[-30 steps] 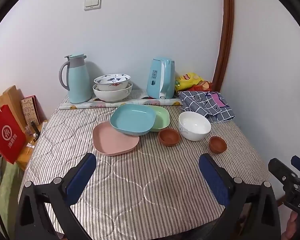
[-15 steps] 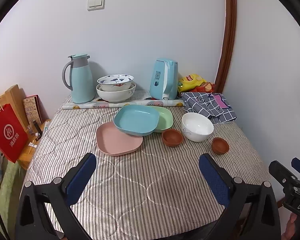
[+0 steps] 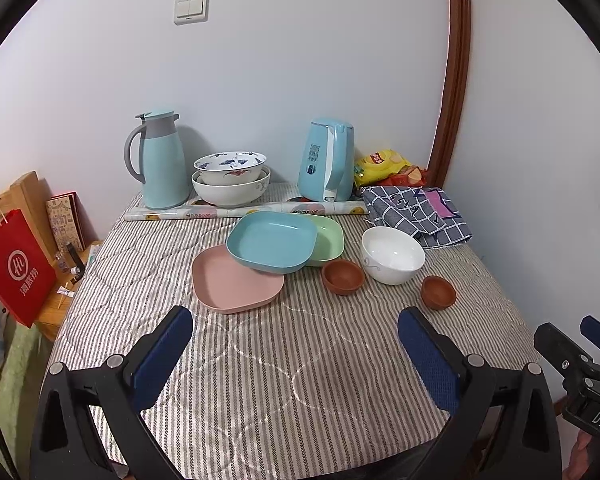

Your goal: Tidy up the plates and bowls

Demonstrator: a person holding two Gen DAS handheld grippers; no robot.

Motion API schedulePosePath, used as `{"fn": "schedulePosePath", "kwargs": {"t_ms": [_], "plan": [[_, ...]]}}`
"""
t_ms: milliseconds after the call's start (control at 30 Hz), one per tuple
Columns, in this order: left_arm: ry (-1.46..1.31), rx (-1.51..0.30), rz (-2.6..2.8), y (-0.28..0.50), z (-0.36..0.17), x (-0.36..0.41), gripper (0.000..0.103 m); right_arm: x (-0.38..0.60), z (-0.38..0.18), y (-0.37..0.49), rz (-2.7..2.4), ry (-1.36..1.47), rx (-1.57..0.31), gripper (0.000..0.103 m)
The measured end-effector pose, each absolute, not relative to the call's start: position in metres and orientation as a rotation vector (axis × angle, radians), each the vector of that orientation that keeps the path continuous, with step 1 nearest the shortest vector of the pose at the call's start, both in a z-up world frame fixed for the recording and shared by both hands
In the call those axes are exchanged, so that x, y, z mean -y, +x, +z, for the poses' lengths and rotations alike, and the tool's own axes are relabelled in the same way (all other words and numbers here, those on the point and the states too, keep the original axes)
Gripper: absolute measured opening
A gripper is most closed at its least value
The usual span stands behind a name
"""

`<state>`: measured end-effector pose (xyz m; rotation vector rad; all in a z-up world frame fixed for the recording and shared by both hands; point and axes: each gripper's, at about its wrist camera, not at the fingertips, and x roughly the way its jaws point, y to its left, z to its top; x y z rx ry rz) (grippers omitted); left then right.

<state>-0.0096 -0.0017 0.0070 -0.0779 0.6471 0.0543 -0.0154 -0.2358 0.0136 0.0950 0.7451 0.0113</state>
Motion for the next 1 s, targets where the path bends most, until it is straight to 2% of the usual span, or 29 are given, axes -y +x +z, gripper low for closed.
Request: {"fn": "schedulePosePath", "kwargs": {"t_ms": [1000], "plan": [[-0.085,-0.639,0.059,-0.0175,0.006,-0.0028,0.103,0.2296,0.0172,-0.0232,0.027,0.097,-0.735,0.103]]}}
